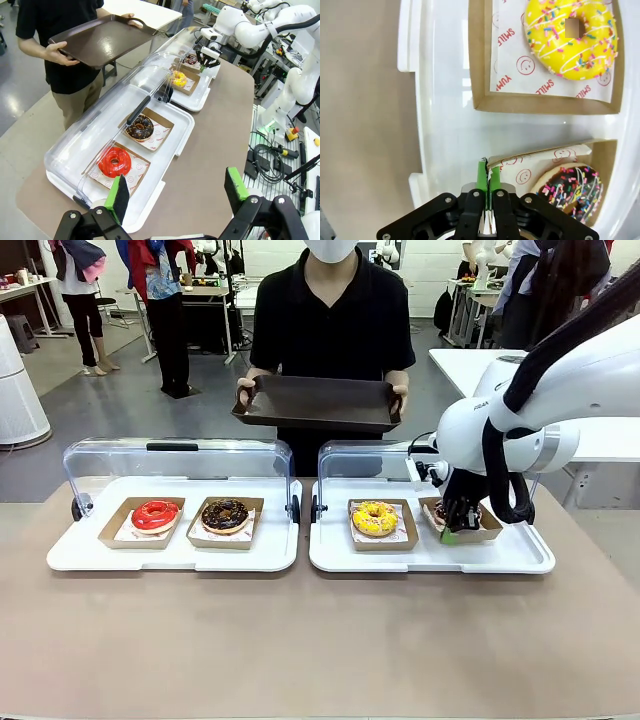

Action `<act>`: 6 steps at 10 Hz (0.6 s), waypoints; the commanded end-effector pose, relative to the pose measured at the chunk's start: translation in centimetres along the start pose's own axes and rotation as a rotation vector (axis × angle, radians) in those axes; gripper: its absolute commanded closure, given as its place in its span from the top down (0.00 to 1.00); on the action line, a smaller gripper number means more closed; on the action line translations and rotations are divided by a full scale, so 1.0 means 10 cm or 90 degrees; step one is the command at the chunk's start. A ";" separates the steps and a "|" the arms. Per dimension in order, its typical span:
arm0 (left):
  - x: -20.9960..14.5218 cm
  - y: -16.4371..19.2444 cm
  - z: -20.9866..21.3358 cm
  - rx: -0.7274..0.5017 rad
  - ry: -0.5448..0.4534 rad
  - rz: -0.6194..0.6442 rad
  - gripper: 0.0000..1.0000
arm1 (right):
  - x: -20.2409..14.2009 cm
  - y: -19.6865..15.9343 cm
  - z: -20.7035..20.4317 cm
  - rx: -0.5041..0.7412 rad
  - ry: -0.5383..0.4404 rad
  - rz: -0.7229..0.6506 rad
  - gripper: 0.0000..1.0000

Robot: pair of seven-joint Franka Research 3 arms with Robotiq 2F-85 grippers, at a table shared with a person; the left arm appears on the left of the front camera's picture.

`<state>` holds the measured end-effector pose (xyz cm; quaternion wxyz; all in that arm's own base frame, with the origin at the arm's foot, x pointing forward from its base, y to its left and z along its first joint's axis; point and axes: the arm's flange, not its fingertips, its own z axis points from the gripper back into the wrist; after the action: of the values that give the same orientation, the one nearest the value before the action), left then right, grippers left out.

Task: Provide the desired donut to the person.
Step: Pick up and lift the Paper togo box containing the Donut pointed at by the person.

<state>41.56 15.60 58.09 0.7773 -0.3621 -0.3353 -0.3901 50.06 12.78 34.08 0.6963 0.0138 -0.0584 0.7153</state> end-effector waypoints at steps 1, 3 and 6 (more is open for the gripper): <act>0.00 -0.01 0.02 0.000 -0.003 -0.002 1.00 | 0.15 0.33 0.19 0.002 0.056 -0.068 0.00; 0.00 -0.01 0.02 0.000 -0.003 -0.002 1.00 | 0.34 0.68 0.55 -0.004 0.061 -0.091 0.00; 0.00 -0.01 0.02 0.000 -0.003 -0.002 1.00 | 0.56 1.09 1.22 -0.057 0.057 -0.087 0.00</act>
<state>41.57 15.61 58.07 0.7775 -0.3621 -0.3352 -0.3899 39.89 16.71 44.36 0.7450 -0.0248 -0.0507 0.6647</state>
